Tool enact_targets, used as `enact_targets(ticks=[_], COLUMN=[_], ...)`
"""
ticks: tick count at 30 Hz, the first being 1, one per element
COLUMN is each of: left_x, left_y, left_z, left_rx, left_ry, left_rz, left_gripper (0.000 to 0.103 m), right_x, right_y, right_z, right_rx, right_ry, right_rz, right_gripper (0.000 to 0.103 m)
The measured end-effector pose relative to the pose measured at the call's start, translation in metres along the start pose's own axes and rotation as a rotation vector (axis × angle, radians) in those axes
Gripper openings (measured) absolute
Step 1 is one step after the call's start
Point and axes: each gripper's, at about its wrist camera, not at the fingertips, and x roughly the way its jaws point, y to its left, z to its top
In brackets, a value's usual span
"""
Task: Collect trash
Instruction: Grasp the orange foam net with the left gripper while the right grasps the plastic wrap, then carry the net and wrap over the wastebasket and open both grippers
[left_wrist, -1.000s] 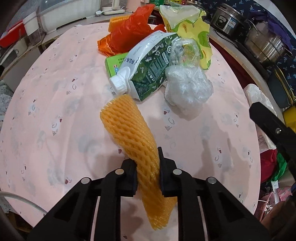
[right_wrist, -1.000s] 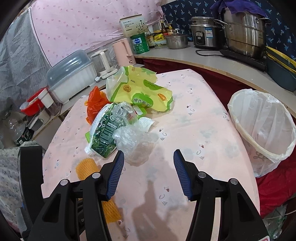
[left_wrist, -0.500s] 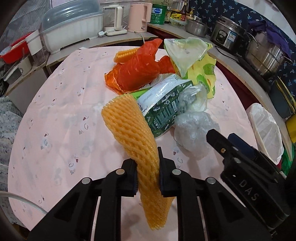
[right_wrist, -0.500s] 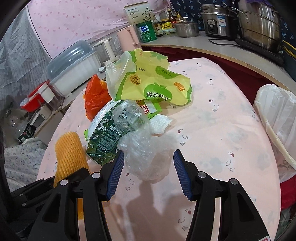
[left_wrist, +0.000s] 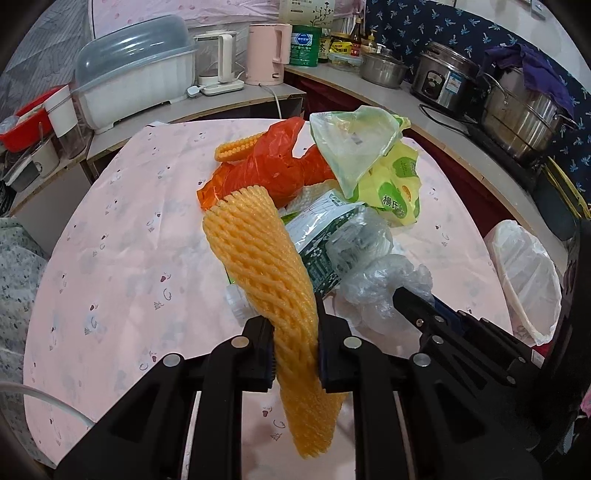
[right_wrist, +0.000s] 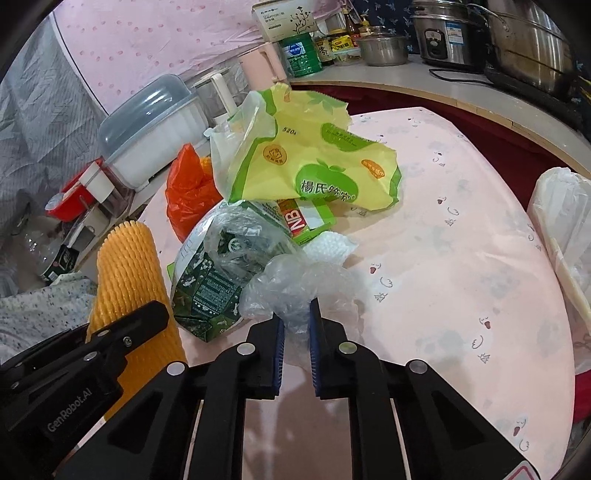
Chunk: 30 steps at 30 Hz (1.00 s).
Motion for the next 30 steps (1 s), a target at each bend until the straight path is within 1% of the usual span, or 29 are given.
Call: enact_targets(ticks=[4, 10, 16, 21, 30], left_x=[-0.006, -0.019, -0.031, -0.035, -0.030], left_y=[-0.012, -0.041, -0.083, -0.120, -0.191], left_z=[0.004, 0.010, 0.015, 0.015, 0.009], left_rx=[0.018, 0.071, 0.148, 0.207, 0.322], left_ry=[-0.015, -0.051, -0.087, -0.100, -0.098], left_rz=[-0.009, -0.039, -0.069, -0.096, -0.148], left_gripper=[0.016, 0.016, 0.016, 0.016, 0.016], right_x=[-0.021, -0.061, -0.097, -0.120, -0.159], right_y=[-0.008, -0.029, -0.054, -0.085, -0.149], right_z=[0.008, 0.022, 0.029, 0.029, 0.019], right_rx=[0.013, 0.048, 0.087, 0.131, 0.229], right_ry=[-0.049, -0.135, -0.214, -0.256, -0.321], right_rz=[0.000, -0.015, -0.052, -0.104, -0.197], right_gripper=[0.010, 0.010, 0.010, 0.010, 0.010])
